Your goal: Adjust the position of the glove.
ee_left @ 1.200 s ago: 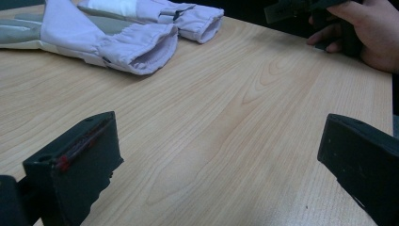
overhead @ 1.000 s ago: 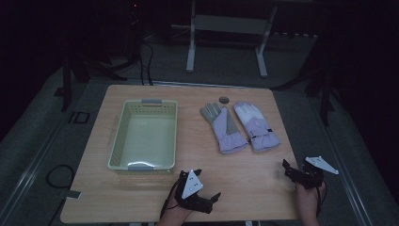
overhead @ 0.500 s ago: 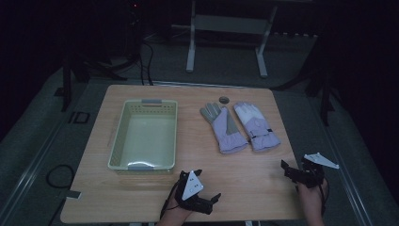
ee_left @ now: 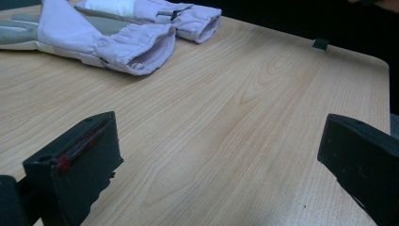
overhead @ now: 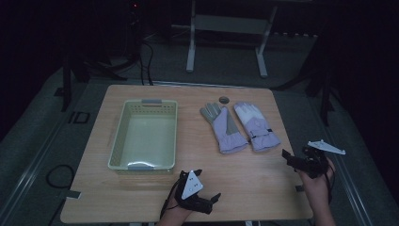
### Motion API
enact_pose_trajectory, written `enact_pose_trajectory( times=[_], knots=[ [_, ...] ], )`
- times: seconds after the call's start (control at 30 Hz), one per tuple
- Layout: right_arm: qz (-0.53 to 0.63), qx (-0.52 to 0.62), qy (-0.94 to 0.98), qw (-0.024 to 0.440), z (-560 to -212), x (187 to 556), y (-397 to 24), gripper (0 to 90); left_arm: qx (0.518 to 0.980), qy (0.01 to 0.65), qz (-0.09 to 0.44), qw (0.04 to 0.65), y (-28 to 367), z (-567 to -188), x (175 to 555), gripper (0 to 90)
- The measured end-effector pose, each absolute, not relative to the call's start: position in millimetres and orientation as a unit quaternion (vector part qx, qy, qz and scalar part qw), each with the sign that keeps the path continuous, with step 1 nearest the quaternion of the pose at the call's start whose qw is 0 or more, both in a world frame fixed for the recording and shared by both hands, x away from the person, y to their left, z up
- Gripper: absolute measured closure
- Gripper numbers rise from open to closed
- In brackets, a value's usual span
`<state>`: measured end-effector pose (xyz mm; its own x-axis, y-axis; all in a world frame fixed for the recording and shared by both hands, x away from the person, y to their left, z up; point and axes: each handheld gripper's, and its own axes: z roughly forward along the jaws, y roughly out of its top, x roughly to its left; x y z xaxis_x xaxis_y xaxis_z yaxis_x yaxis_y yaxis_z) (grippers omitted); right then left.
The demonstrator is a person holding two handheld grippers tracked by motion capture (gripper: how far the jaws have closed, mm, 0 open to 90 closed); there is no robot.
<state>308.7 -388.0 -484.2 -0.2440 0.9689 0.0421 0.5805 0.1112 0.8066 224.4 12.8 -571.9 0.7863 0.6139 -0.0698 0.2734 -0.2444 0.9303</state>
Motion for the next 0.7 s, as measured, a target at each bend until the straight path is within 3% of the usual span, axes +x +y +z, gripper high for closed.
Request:
enact_pose_trajectory(
  times=[0.27, 0.7],
  knots=[
    [0.374, 0.521, 0.719, 0.267, -458, 323, -359, 11.3, 0.773, 0.285, 0.156, 0.544, 13, -572, 224, 0.0],
    [0.387, 0.479, 0.757, 0.219, -436, 363, -296, 15.6, 0.774, 0.28, 0.154, 0.546, 13, -572, 224, 0.0]
  ],
)
